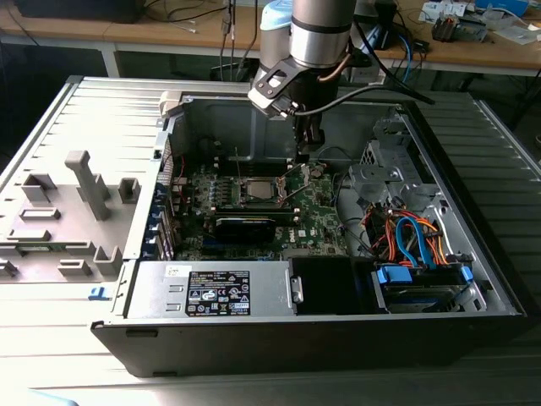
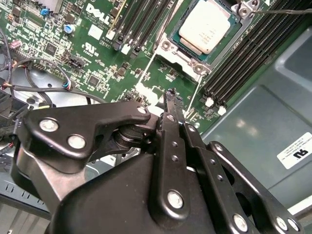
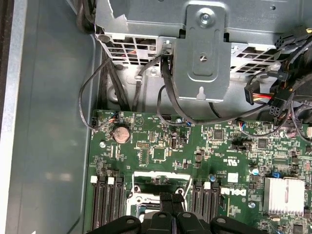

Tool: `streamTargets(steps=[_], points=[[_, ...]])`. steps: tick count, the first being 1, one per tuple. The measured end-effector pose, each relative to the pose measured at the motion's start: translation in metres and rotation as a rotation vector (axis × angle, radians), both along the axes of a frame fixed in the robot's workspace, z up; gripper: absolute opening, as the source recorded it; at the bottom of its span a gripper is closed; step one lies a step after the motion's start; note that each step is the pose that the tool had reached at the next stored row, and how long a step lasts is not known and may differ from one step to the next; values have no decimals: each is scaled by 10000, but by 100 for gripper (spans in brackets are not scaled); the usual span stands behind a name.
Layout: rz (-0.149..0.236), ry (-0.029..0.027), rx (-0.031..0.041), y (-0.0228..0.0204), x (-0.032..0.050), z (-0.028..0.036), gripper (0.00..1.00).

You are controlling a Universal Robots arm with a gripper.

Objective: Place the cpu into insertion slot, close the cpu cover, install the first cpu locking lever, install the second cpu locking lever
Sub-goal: 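Close the cpu cover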

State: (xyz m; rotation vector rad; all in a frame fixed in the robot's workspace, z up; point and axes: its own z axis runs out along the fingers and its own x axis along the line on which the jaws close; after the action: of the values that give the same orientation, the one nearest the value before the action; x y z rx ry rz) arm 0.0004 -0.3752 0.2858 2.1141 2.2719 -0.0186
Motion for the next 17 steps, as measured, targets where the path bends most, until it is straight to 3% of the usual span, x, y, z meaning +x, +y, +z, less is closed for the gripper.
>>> streamTargets(steps=[17], points=[[0,0,-2,18,115,-62,11]])
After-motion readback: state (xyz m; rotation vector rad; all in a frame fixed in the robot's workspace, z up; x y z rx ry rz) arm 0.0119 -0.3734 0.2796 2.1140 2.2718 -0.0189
